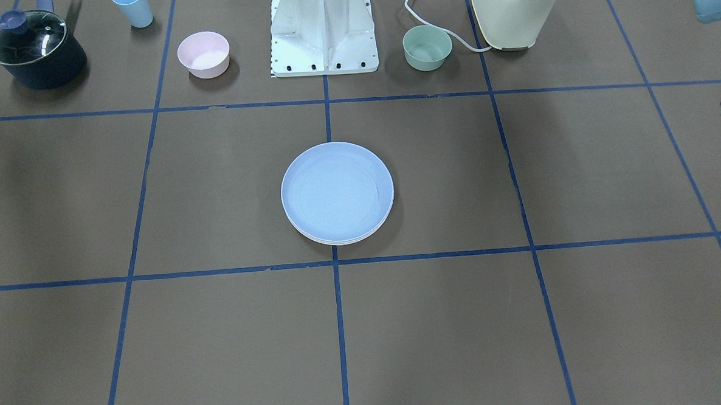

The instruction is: Stack three plates with pink and blue

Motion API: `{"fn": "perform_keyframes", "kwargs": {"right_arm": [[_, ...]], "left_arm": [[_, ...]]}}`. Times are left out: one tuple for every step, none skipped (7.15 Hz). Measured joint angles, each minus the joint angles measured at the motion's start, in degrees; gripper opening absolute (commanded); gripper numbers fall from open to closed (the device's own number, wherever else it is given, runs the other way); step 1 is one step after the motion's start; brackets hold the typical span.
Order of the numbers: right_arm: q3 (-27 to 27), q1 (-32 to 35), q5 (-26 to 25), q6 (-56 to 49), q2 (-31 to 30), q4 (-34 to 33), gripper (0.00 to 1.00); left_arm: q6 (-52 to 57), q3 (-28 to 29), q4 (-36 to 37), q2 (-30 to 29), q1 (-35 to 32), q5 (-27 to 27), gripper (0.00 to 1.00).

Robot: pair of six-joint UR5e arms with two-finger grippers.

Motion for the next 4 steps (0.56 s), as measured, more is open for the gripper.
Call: {"fn": "perform_keyframes", "kwargs": {"right_arm": [[-0.65,0.75,0.0,-0.35,-4.46,1.78,1.0],[-1.37,1.18,0.04,-0.33,-7.43,4.22,1.0],[-1.8,1.34,0.05,-0.27,-9.13,5.96,1.0],[-1.94,1.38,0.04,-0.24,-10.4,6.84,1.0]], "left_arm": [[6.38,2.66,1.88,0.03,-4.19,-2.14,1.0],[11.08,5.49,4.74,0.25,-8.01,-3.99,1.0],[12.91,7.04,8.73,0.54,-10.62,-4.88,1.0],[13.37,7.17,12.08,0.85,-12.01,-5.07,1.0]]}}
